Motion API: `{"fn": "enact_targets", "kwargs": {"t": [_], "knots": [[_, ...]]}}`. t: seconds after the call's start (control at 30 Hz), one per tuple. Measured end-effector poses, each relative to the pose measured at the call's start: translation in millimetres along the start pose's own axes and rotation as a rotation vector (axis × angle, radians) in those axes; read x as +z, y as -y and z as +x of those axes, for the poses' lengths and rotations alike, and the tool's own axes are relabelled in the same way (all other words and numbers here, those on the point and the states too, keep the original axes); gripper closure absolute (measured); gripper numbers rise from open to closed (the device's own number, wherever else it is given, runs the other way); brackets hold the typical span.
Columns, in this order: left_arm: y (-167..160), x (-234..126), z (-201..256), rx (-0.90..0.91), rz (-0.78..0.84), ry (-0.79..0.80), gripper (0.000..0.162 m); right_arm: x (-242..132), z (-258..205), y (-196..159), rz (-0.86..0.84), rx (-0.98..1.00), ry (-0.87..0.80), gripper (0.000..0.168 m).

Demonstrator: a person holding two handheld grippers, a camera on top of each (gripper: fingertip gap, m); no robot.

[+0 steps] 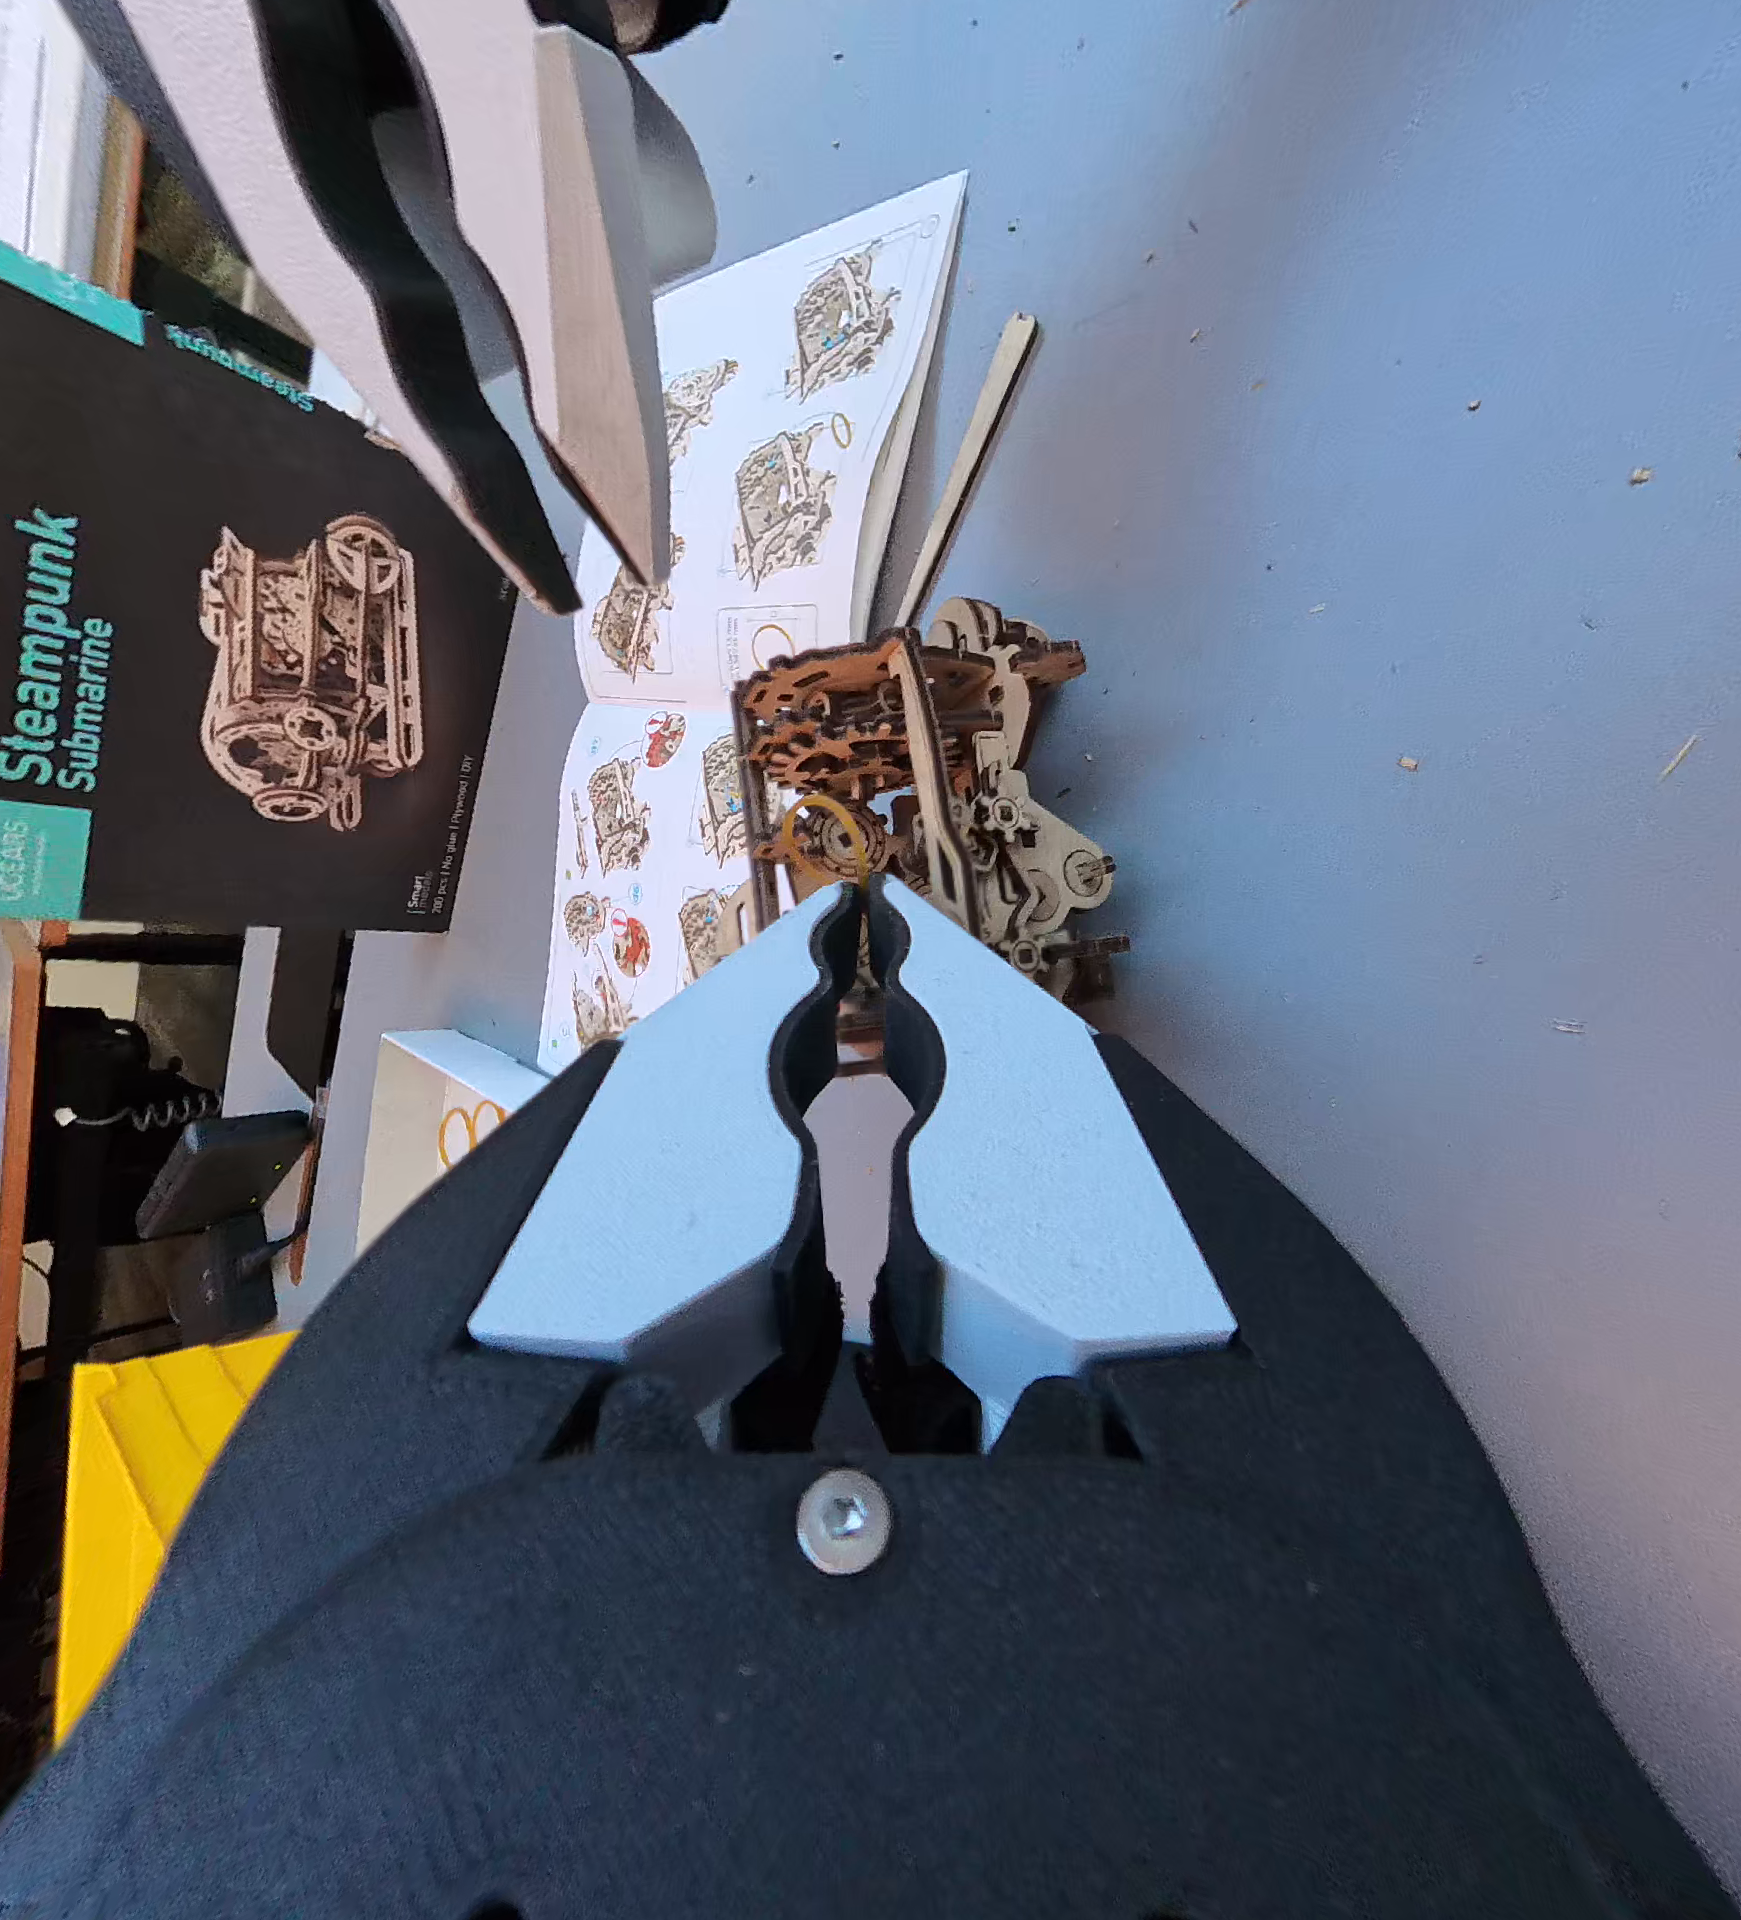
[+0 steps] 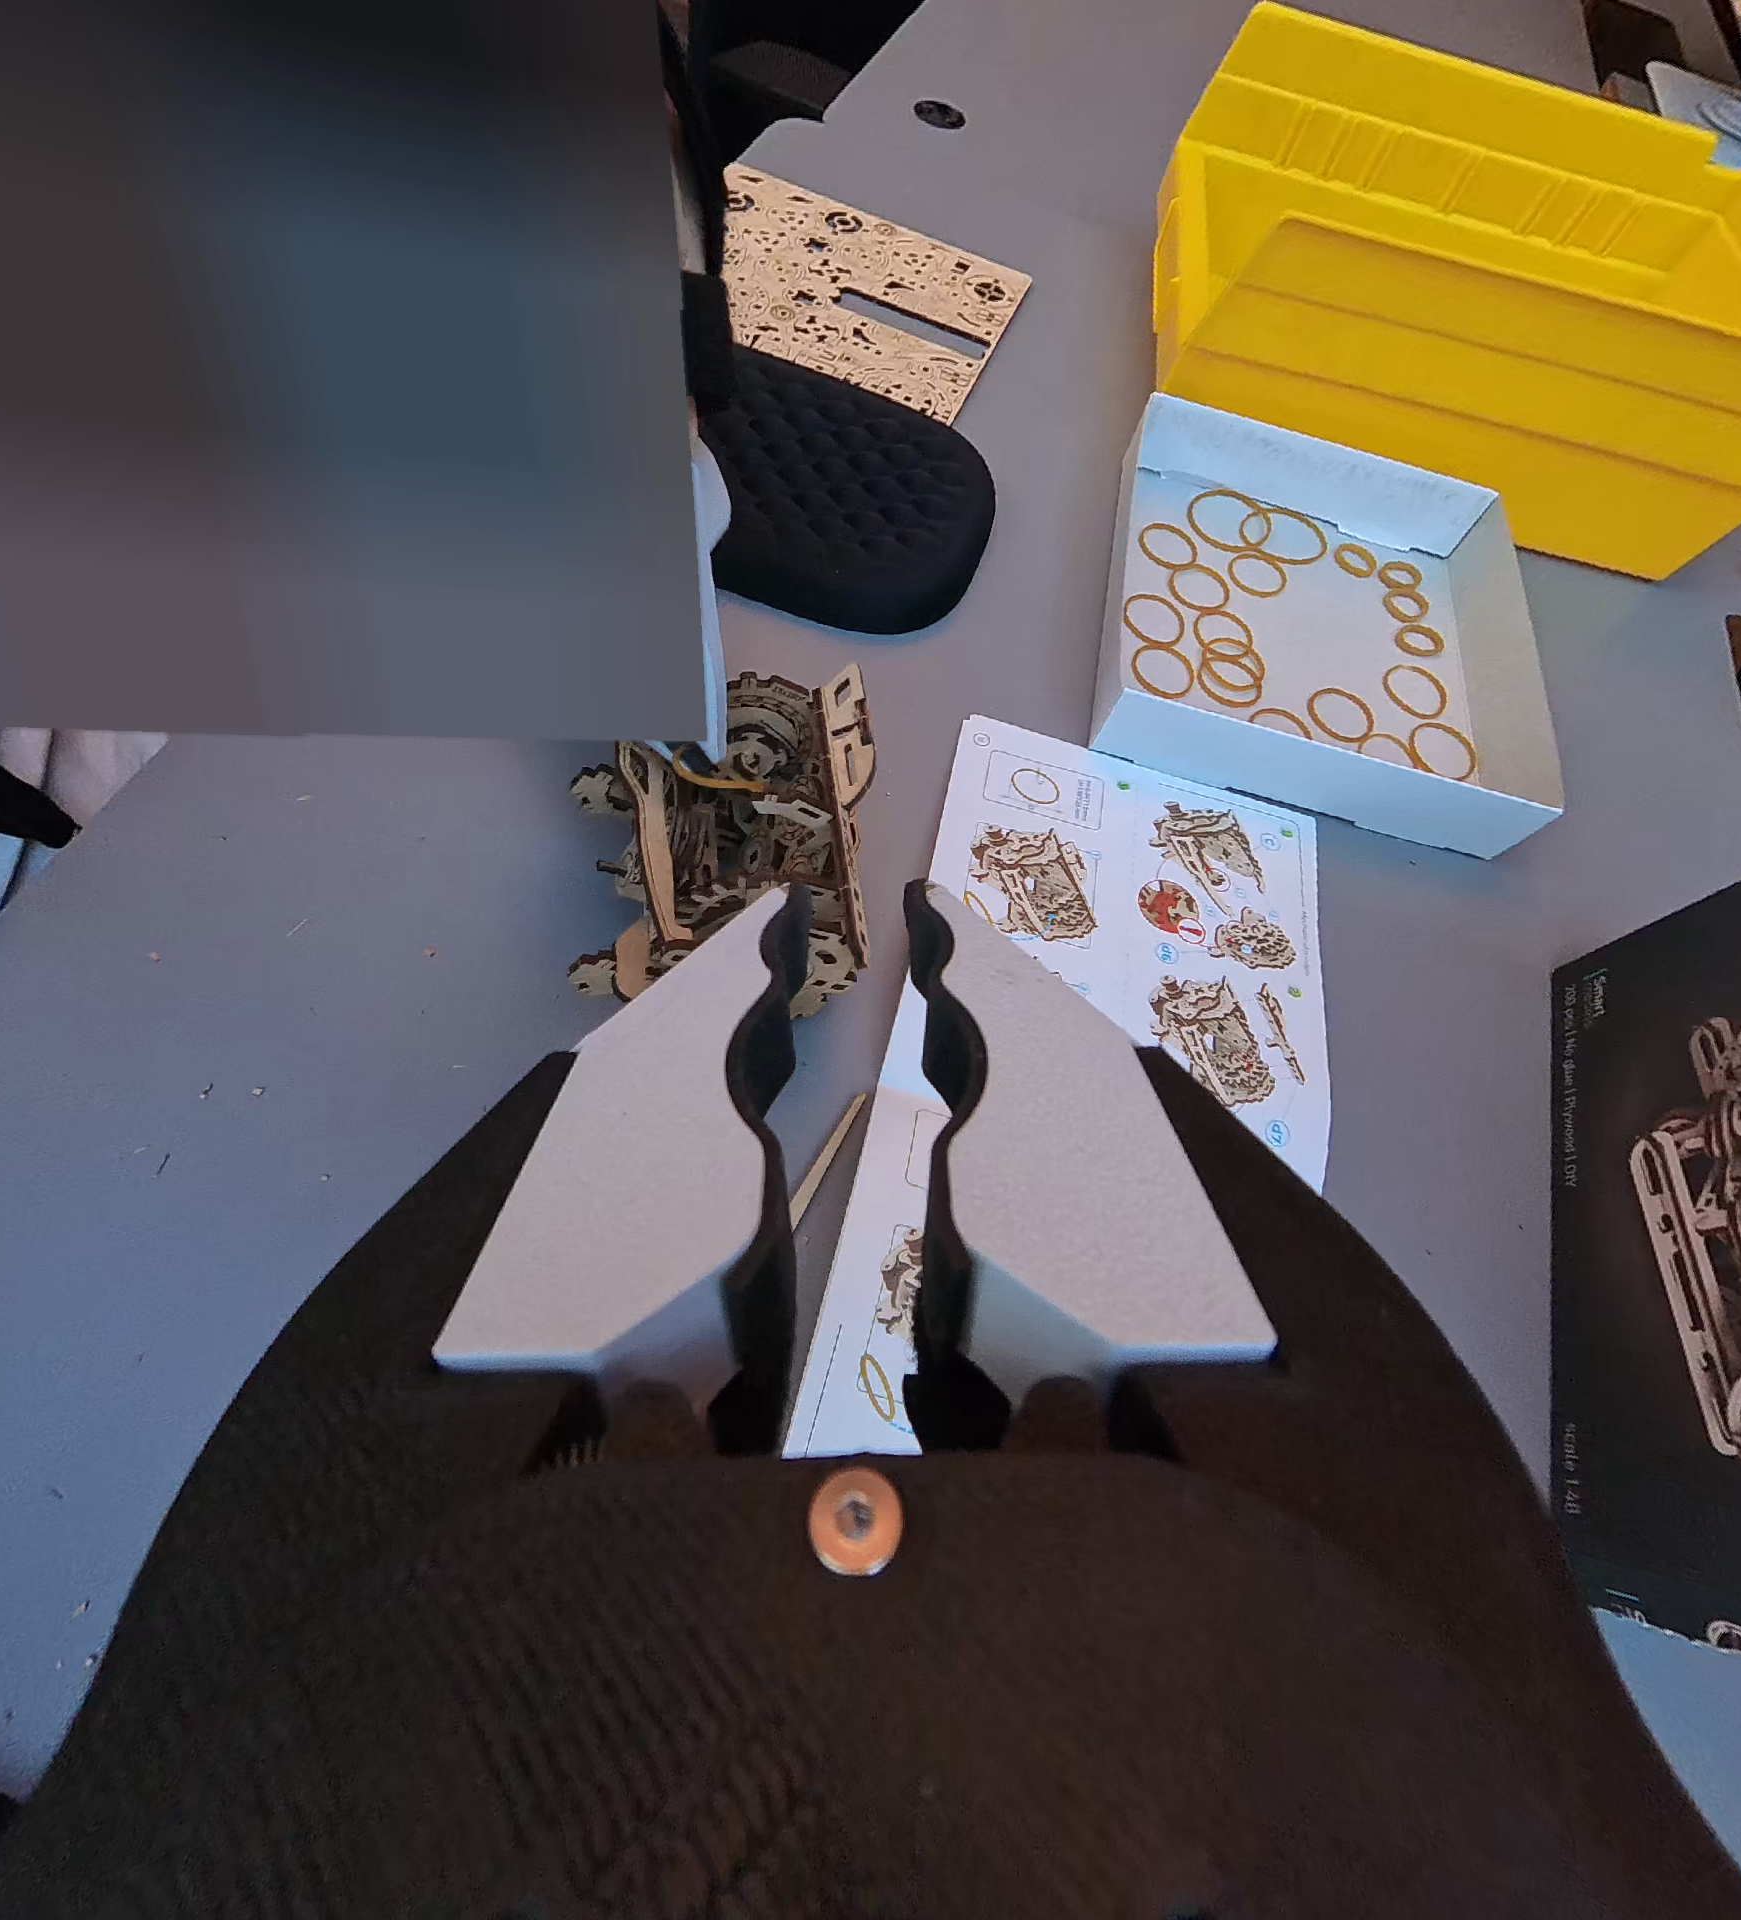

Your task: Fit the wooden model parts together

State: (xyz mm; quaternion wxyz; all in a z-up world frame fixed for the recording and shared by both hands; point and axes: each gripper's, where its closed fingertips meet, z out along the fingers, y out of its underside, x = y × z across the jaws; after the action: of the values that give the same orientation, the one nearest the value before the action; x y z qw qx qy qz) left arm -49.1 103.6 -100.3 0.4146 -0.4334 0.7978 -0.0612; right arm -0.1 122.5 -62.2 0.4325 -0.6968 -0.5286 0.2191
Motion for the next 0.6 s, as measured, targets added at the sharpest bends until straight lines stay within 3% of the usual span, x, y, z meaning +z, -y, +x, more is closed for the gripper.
{"fn": "enact_targets", "kwargs": {"t": [0.03,0.4,0.6], "knots": [[0.6,2.0,1.4,0.01,-0.005,-0.009,0.162,0.1,-0.7,-0.1,-0.003,-0.005,-0.001,0.15],[5.4,4.2,5.0,0.062,-0.008,-0.031,0.162,-1.8,0.2,-1.5,0.001,0.002,0.002,0.151],[-1.7,-2.4,-2.9,-0.046,-0.01,-0.032,0.162,-1.1,-0.6,-3.0,-0.01,-0.002,0.004,0.15]]}}
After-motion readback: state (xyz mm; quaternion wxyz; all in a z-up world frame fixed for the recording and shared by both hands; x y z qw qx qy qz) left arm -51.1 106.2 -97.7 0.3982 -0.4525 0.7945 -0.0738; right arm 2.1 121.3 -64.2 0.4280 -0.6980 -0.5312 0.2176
